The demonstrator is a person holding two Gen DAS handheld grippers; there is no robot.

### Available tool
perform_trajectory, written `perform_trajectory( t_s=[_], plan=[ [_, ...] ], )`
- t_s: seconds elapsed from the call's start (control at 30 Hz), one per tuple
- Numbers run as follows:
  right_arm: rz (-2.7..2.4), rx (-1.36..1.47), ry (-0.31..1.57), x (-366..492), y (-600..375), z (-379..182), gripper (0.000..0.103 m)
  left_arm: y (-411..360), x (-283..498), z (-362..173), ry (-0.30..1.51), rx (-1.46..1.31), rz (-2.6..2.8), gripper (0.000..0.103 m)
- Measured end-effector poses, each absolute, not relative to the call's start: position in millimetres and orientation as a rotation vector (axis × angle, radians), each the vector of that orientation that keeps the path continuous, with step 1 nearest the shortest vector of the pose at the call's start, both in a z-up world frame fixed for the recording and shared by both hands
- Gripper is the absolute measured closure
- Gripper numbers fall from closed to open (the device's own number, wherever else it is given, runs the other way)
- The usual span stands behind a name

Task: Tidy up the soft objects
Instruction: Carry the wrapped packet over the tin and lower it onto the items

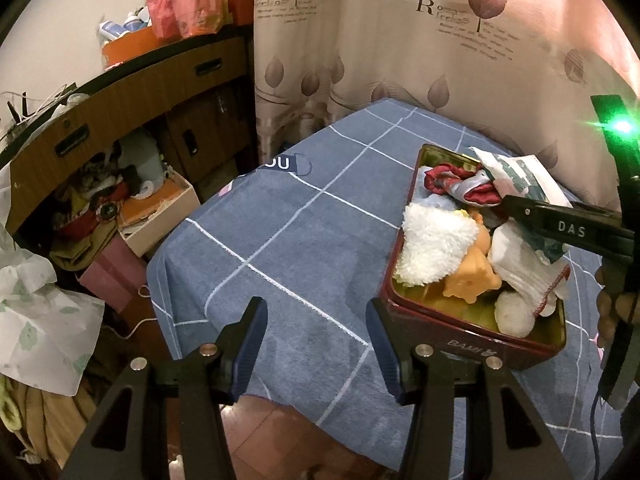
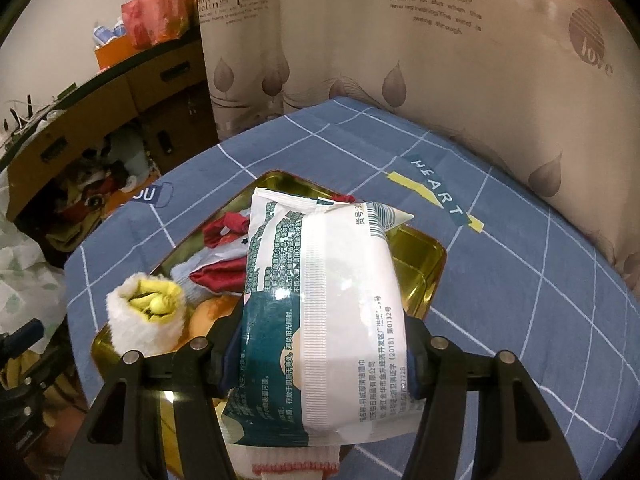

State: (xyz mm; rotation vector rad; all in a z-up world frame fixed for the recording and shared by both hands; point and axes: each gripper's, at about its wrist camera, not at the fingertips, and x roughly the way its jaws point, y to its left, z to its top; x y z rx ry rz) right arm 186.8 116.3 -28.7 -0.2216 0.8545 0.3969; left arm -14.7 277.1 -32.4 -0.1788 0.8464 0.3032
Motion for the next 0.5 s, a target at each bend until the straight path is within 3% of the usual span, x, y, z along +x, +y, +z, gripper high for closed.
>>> perform_trajectory(
  t_s=[0.5],
  plan=[
    [0.340, -0.231, 0.847, 211, 118, -34, 0.045, 280, -15, -33, 0.841, -0.183, 0.307, 0.051]
  ],
)
